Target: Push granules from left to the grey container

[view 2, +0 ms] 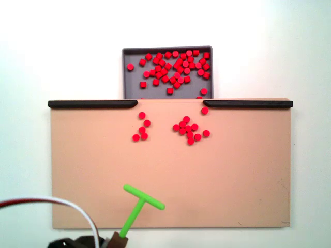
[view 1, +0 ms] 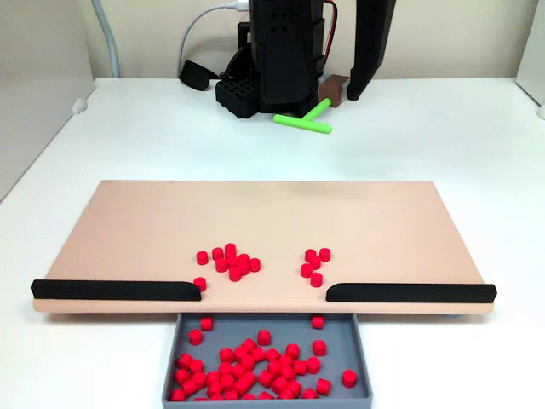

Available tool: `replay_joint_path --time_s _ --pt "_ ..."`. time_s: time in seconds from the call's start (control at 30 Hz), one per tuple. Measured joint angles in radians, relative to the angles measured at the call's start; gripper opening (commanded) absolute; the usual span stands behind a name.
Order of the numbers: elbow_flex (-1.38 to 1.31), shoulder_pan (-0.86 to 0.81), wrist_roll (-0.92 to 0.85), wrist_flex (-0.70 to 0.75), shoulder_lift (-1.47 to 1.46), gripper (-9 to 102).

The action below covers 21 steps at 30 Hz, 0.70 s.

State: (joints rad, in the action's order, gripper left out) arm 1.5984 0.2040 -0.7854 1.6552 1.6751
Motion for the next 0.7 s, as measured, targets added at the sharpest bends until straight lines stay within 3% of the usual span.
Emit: replay_joint_path --time_s 0.4,0.7 --pt "-0.359 0.118 0.41 0.005 -0.38 0" --pt "-0.491 0.166 0.657 0.009 -0.486 0"
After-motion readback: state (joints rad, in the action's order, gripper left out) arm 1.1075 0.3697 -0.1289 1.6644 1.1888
